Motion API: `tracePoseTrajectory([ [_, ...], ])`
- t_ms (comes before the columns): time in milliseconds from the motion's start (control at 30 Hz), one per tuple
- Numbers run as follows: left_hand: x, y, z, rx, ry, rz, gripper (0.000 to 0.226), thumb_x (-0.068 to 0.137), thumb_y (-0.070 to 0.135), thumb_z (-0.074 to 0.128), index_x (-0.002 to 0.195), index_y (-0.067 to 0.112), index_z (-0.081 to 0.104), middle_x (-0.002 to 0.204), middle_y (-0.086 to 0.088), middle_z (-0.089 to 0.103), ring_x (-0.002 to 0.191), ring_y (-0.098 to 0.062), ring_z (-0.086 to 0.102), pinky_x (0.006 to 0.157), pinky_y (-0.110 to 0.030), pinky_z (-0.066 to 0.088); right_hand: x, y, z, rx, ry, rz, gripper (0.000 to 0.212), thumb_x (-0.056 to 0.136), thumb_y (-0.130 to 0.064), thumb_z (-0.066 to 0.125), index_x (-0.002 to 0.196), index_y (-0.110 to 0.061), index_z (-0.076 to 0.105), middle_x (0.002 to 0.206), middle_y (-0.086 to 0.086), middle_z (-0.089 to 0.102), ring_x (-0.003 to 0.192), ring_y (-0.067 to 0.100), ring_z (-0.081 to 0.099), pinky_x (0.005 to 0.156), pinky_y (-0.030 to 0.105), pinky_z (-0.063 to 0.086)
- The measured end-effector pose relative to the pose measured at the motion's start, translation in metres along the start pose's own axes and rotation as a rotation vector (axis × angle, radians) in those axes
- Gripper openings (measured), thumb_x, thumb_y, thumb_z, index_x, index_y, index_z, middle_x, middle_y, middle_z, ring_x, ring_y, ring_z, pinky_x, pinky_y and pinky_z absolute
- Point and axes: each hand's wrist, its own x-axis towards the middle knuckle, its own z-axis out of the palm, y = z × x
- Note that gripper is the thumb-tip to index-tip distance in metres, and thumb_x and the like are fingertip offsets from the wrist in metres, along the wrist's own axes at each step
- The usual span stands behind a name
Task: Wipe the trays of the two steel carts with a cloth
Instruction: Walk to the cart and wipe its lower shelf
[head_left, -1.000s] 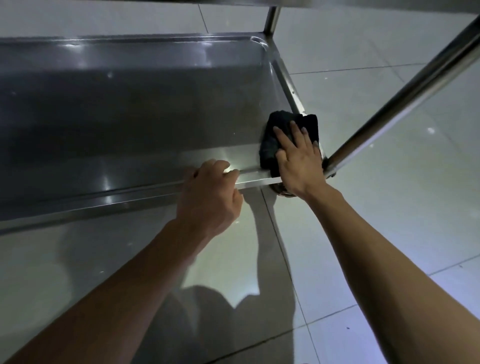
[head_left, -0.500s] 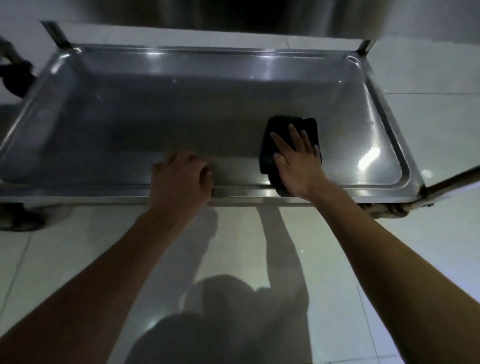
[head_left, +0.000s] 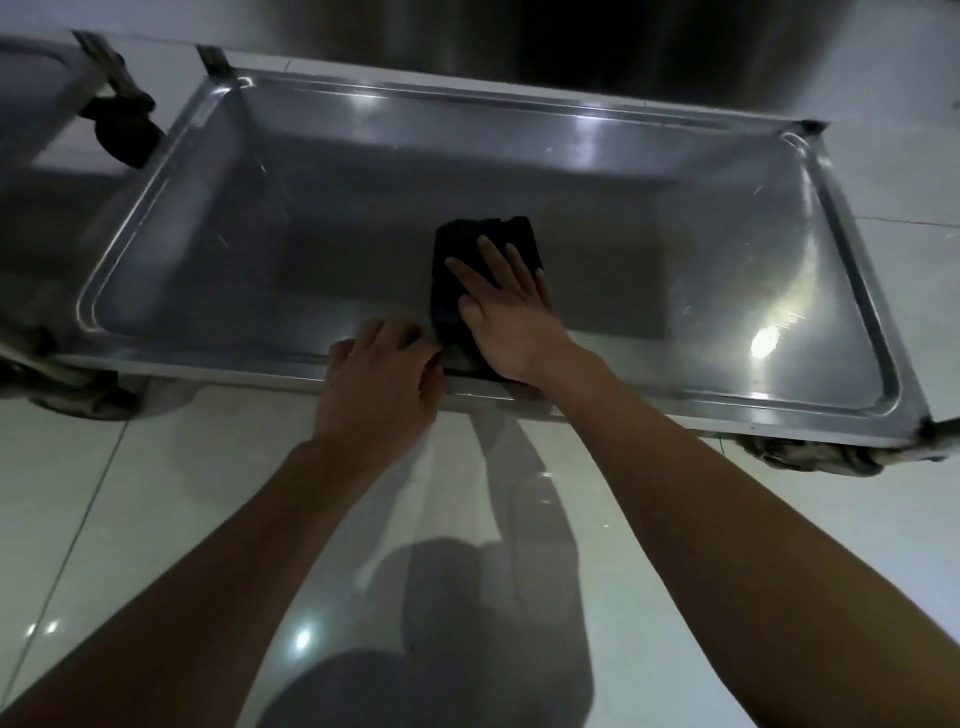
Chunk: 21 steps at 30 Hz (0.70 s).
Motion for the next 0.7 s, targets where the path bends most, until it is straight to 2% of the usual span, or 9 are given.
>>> tracePoseTrajectory([
  [167,0.014,0.051,0.005,-0.019,-0.062,0.042,0.02,0.092,0.031,0.058,0.106,0.023,0.07,0.115,0.001,0.063,0.111,-0.027,0.054,0.087,-0.043,0.041,-0.027,0.054,-0.018,0.021,0.069,0.092,0.052,0.104,-0.036,0.031,0.155,-0.042,0.021,0.167,-0.006,0.001,0.154,0.022,-0.003,0.123,0.047,0.002],
  [333,0.03,0.14,0.021,-0.077,-0.143,0.163,0.024,0.091,0.032,0.056,0.111,0.025,0.068,0.12,0.0,0.06,0.113,-0.027,0.054,0.091,-0.042,0.038,-0.065,0.147,-0.055,0.025,0.11,0.234,0.051,0.105,-0.036,0.032,0.155,-0.041,0.022,0.167,-0.003,0.003,0.154,0.025,-0.002,0.122,0.048,0.004],
  [533,0.048,0.23,0.048,-0.148,-0.184,0.257,0.031,0.094,0.035,0.053,0.121,0.027,0.066,0.13,0.001,0.057,0.125,-0.025,0.048,0.104,-0.042,0.039,-0.117,0.251,-0.096,0.02,0.182,0.418,0.051,0.106,-0.033,0.028,0.157,-0.036,0.02,0.168,0.002,0.002,0.154,0.027,-0.004,0.124,0.048,0.001],
  [700,0.057,0.268,0.059,-0.09,-0.182,0.241,0.025,0.093,0.033,0.05,0.112,0.029,0.066,0.121,0.003,0.059,0.113,-0.024,0.054,0.092,-0.045,0.047,-0.137,0.299,-0.11,0.009,0.238,0.502,0.052,0.105,-0.033,0.027,0.157,-0.036,0.02,0.167,0.002,0.003,0.153,0.03,-0.006,0.123,0.049,0.001],
])
